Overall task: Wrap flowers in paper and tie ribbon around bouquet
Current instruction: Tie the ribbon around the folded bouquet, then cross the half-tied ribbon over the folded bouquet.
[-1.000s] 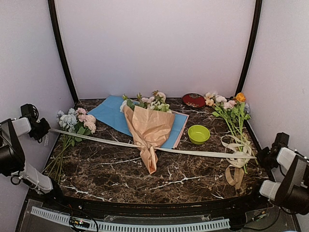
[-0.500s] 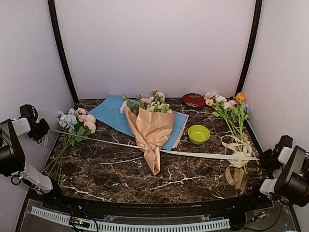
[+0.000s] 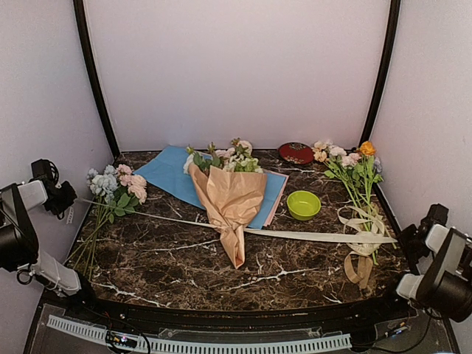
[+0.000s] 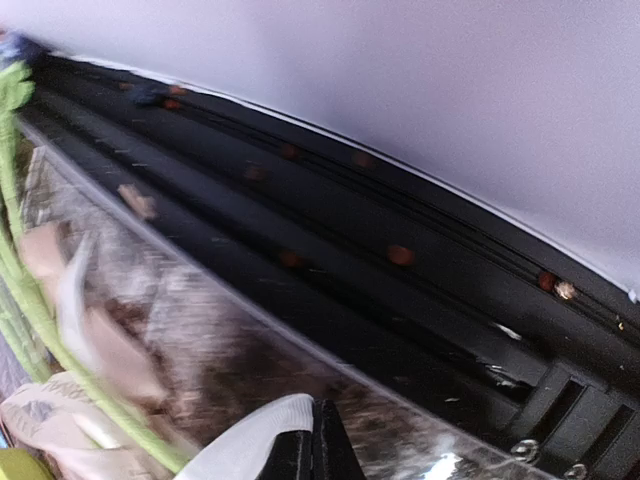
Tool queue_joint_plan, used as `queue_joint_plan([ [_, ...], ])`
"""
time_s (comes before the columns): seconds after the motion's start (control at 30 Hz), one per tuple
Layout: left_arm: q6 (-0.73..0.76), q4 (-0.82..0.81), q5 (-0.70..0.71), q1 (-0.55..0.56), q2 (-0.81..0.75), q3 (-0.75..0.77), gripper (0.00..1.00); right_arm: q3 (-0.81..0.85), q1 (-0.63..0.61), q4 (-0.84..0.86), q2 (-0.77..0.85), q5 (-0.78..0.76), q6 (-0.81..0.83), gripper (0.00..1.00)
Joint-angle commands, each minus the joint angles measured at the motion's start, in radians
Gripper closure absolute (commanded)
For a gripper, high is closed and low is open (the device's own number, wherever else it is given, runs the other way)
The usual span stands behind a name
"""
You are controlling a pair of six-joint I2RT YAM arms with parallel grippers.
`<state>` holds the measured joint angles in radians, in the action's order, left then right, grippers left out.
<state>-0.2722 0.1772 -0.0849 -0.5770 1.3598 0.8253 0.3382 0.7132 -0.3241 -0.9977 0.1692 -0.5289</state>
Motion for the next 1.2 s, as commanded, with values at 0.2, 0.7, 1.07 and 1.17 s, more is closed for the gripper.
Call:
queue_joint_plan([
  [0.2, -0.029, -0.059, 0.252, 0.220, -0.200, 0.022, 1.00, 0.166, -0.439, -0.044, 0.167, -0.209, -0.079, 1.00],
  [0.7, 0.216, -0.189, 0.221, 1.032, -0.362, 0.186, 1.00, 0.367, -1.576, 0.102, -0.071, -0.123, -0.111, 1.00],
  [1.07, 0.380, -0.309, -0.322, 1.371, -0.350, 0.390, 1.00, 0.691, -1.825, -0.057, -0.384, -0.119, 0.131, 0.00],
  [1.17, 0.380, -0.300, -0.348, 1.417, -0.338, 0.440, 1.00, 0.776, -1.825, 0.098, -0.424, -0.149, 0.225, 0.00],
])
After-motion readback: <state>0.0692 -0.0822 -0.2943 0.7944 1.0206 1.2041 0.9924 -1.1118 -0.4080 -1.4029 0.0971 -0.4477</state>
